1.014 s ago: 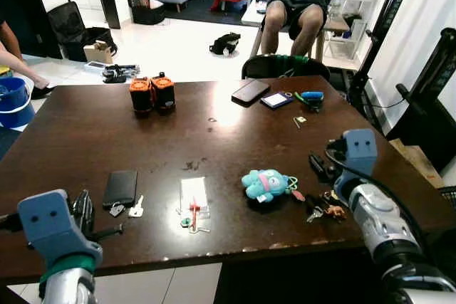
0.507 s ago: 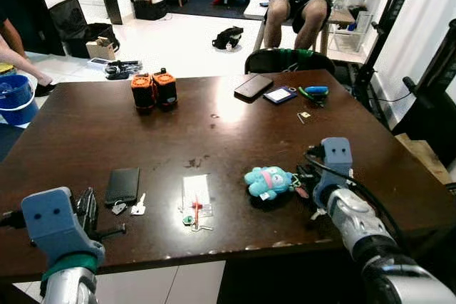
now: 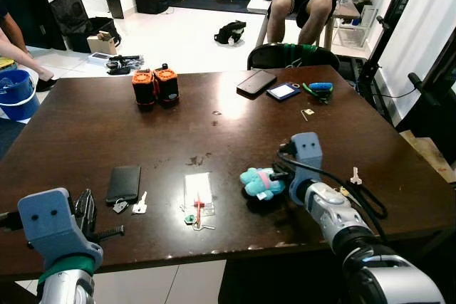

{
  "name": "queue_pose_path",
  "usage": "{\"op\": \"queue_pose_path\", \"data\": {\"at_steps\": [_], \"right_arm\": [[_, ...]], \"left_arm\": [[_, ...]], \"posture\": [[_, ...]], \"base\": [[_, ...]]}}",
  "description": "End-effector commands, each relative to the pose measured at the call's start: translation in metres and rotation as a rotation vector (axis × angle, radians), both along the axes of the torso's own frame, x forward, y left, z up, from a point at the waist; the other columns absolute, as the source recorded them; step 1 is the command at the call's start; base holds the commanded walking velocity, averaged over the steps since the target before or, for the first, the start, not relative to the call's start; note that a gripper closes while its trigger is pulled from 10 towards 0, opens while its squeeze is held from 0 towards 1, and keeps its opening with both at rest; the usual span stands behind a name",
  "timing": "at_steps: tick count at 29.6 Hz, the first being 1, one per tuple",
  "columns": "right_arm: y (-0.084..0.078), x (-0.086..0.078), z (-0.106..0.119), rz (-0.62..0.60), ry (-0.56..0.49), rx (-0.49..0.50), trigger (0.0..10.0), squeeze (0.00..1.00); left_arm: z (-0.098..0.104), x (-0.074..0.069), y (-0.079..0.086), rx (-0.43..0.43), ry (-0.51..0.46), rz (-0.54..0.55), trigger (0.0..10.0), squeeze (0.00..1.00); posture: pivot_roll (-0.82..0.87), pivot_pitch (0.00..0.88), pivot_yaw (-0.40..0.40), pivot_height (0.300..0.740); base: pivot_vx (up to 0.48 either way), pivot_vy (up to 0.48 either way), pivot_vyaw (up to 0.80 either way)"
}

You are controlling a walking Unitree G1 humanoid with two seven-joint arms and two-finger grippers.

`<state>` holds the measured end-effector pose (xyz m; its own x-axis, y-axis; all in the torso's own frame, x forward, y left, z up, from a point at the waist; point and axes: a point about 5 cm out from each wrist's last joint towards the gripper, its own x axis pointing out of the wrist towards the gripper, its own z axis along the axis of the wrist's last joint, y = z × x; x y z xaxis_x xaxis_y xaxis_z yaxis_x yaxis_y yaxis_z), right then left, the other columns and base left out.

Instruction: Hang keys on a hook

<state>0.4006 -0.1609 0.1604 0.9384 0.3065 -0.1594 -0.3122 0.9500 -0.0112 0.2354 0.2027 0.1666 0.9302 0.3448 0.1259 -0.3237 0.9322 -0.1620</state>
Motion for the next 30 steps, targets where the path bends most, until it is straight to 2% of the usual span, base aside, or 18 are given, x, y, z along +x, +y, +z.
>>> {"op": "queue_pose_path", "data": {"at_steps": [1,10,16,21,30], "right_arm": [[0.002,-0.004,-0.012,0.023,0.048,-0.024,0.0,0.0],[0.003,-0.004,-0.013,0.033,0.046,-0.04,0.0,0.0],[0.014,-0.005,-0.014,0.092,0.039,-0.057,0.0,0.0],[0.032,-0.008,-0.019,0.167,0.038,-0.044,0.0,0.0],[0.044,-0.01,-0.018,0.214,0.025,-0.026,0.0,0.0]], "left_arm": [[-0.002,-0.003,0.0,-0.007,0.014,-0.001,10.0,0.0],[-0.002,-0.003,-0.001,-0.007,0.018,-0.01,10.0,0.0],[-0.001,-0.002,-0.001,-0.004,0.019,-0.011,10.0,0.0],[-0.001,-0.002,0.0,-0.003,0.019,-0.011,10.0,0.0],[-0.001,-0.001,0.0,-0.002,0.018,-0.012,10.0,0.0]], "posture": [[0.0,0.113,0.099,0.74],[0.0,0.113,0.099,0.74],[0.0,0.118,0.099,0.74],[0.0,0.122,0.098,0.74],[0.0,0.122,0.097,0.74]], "base": [[0.0,0.0,0.0],[0.0,0.0,0.0],[0.0,0.0,0.0],[0.0,0.0,0.0],[0.0,0.0,0.0]]}}
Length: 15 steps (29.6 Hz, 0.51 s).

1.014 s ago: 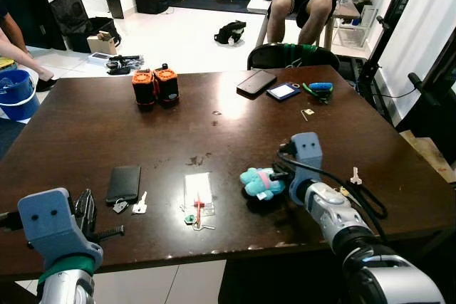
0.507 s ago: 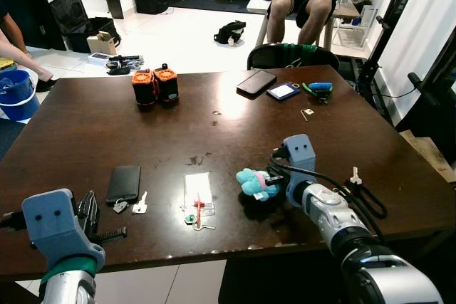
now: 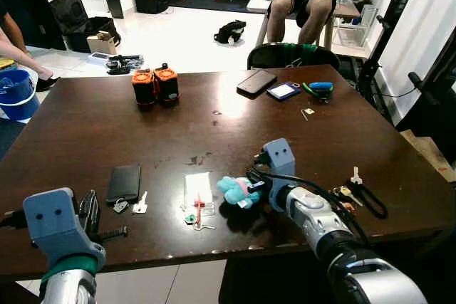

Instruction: Hang keys on a hook

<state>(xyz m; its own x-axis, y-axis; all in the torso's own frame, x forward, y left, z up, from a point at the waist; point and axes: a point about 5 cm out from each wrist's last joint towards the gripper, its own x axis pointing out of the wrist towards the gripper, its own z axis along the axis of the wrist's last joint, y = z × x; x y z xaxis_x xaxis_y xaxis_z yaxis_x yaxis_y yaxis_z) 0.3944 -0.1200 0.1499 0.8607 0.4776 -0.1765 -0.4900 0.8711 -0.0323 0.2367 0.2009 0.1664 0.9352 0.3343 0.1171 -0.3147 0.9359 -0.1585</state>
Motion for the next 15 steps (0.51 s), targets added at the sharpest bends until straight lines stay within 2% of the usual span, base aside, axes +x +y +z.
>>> {"op": "queue_pose_path", "data": {"at_steps": [1,4,5,6,11,12,14,15], "right_arm": [[0.005,-0.004,-0.007,0.025,0.013,0.004,0.0,0.0],[0.006,-0.002,-0.001,0.026,-0.021,0.028,0.0,0.0],[0.005,0.0,0.005,0.005,-0.052,0.055,4.3,0.0],[0.0,0.002,0.012,-0.032,-0.093,0.09,9.5,0.0],[-0.015,0.006,0.027,-0.125,-0.158,0.188,10.0,0.0],[-0.021,0.007,0.028,-0.153,-0.162,0.206,10.0,0.69],[-0.025,0.007,0.029,-0.17,-0.164,0.215,10.0,0.69],[-0.029,0.007,0.028,-0.181,-0.165,0.21,10.0,1.0]], "left_arm": [[-0.001,-0.002,0.002,-0.003,0.008,0.0,10.0,0.0],[0.0,-0.002,0.002,-0.003,0.006,0.001,10.0,0.0],[0.0,-0.002,0.002,-0.003,0.005,0.003,10.0,0.0],[0.0,-0.002,0.002,-0.004,0.005,0.005,10.0,0.0],[0.0,-0.004,0.003,-0.006,0.005,0.007,10.0,0.0],[-0.001,-0.005,0.003,-0.007,0.006,0.007,10.0,0.0],[-0.001,-0.005,0.003,-0.008,0.006,0.006,10.0,0.0],[-0.001,-0.005,0.002,-0.009,0.006,0.005,10.0,0.0]], "posture": [[0.0,0.122,0.097,0.74],[0.0,0.121,0.096,0.74],[0.0,0.12,0.093,0.74],[0.0,0.12,0.093,0.74],[0.0,0.121,0.09,0.74],[0.0,0.121,0.09,0.74],[0.0,0.123,0.091,0.74],[0.0,0.123,0.091,0.74]], "base": [[0.0,0.0,0.0],[0.0,0.0,0.0],[0.0,0.0,0.0],[0.0,0.0,0.0],[0.0,0.0,0.0],[0.0,0.0,0.0],[0.0,0.0,0.0],[0.0,0.0,0.0]]}}
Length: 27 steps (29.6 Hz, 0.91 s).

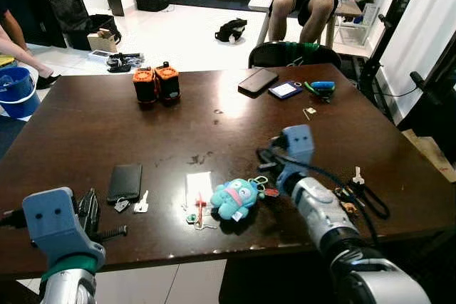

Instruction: Hang keys on a hook

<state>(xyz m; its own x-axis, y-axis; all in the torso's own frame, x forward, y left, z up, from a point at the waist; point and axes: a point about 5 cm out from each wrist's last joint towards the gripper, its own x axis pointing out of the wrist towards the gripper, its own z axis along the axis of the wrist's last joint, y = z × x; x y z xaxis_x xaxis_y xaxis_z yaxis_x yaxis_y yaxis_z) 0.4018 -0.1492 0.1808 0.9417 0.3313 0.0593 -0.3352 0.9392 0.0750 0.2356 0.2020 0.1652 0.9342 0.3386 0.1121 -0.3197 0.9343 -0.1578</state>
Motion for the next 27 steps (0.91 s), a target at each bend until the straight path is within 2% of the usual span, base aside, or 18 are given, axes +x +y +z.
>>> {"op": "queue_pose_path", "data": {"at_steps": [1,5,7,8,9,13,15,18,27], "right_arm": [[-0.004,-0.002,-0.005,-0.02,0.01,0.01,10.0,1.0],[-0.016,-0.004,-0.013,-0.088,0.033,-0.028,10.0,1.0],[-0.016,-0.004,-0.013,-0.088,0.033,-0.028,10.0,1.0],[-0.02,-0.005,-0.018,-0.115,0.056,-0.059,10.0,1.0],[-0.019,-0.006,-0.025,-0.091,0.089,-0.086,10.0,0.0],[-0.017,-0.008,-0.029,-0.071,0.108,-0.1,10.0,0.0],[-0.004,-0.011,-0.035,0.036,0.128,-0.117,10.0,0.0],[0.003,-0.014,-0.041,0.093,0.14,-0.137,10.0,0.0],[-0.002,-0.019,-0.051,0.1,0.175,-0.145,10.0,0.0]], "left_arm": [[0.0,-0.003,0.001,-0.01,0.001,-0.001,10.0,0.0],[0.0,-0.003,0.0,-0.011,0.0,-0.003,10.0,0.0],[0.0,-0.003,0.0,-0.011,0.0,-0.003,10.0,0.0],[0.0,-0.003,0.0,-0.012,-0.001,-0.003,10.0,0.0],[0.0,-0.003,0.0,-0.011,0.0,-0.006,10.0,0.0],[0.0,-0.002,-0.001,-0.01,0.0,-0.007,10.0,0.0],[0.0,-0.002,-0.001,-0.01,0.0,-0.008,10.0,0.0],[0.0,-0.002,0.0,-0.009,0.0,-0.009,10.0,0.0],[-0.001,-0.004,0.001,-0.008,0.005,-0.005,10.0,0.0]], "posture": [[0.0,0.123,0.091,0.74],[0.0,0.123,0.091,0.74],[0.0,0.123,0.091,0.74],[0.0,0.123,0.091,0.74],[-0.01,0.12,0.093,0.74],[-0.01,0.12,0.093,0.74],[-0.01,0.119,0.095,0.74],[0.0,0.118,0.096,0.74],[0.0,0.118,0.096,0.74]], "base": [[0.0,0.0,0.0],[0.0,0.0,0.0],[0.0,0.0,0.0],[0.0,0.0,0.0],[0.0,0.0,0.0],[0.0,0.0,0.0],[0.0,0.0,0.0],[0.0,0.0,0.0],[0.0,0.0,0.0]]}}
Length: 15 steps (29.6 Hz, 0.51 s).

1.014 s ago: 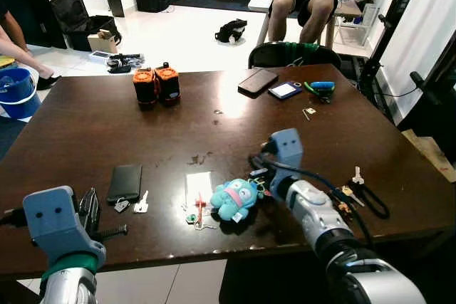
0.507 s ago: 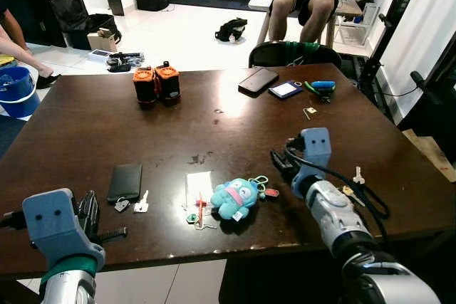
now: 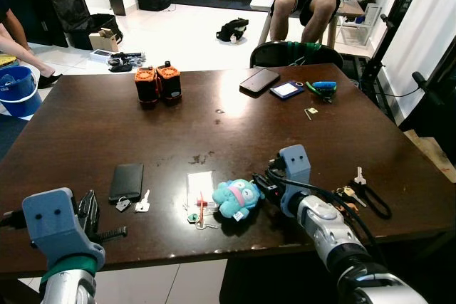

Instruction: Hang keys on a hook

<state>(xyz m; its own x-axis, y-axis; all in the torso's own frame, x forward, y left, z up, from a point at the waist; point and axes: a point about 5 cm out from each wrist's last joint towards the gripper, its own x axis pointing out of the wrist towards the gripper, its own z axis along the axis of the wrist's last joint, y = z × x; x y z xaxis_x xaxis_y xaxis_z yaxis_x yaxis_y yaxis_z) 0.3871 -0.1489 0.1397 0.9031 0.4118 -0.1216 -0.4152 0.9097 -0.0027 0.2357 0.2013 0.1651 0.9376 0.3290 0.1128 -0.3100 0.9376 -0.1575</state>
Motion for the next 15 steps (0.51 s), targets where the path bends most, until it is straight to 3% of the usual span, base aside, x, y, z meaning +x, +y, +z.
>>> {"op": "queue_pose_path", "data": {"at_steps": [1,5,9,15], "right_arm": [[-0.002,-0.004,-0.01,0.006,0.036,-0.006,10.0,0.0],[-0.007,-0.008,-0.014,0.021,0.042,0.007,10.0,0.0],[-0.025,-0.012,-0.009,-0.03,-0.022,0.079,10.0,0.0],[-0.035,-0.016,-0.008,-0.058,-0.06,0.095,10.0,0.0]], "left_arm": [[-0.001,-0.004,0.002,-0.009,0.006,0.005,10.0,0.0],[-0.002,-0.007,0.003,-0.011,0.008,0.008,10.0,0.0],[-0.002,-0.01,0.004,-0.014,0.005,0.013,10.0,0.0],[-0.002,-0.01,0.003,-0.017,0.002,0.01,10.0,0.0]], "posture": [[0.0,0.118,0.096,0.74],[0.0,0.118,0.096,0.74],[0.0,0.117,0.093,0.74],[-0.01,0.114,0.094,0.74]], "base": [[0.0,0.0,0.0],[0.0,0.0,0.0],[0.0,0.0,0.0],[0.0,0.0,0.0]]}}
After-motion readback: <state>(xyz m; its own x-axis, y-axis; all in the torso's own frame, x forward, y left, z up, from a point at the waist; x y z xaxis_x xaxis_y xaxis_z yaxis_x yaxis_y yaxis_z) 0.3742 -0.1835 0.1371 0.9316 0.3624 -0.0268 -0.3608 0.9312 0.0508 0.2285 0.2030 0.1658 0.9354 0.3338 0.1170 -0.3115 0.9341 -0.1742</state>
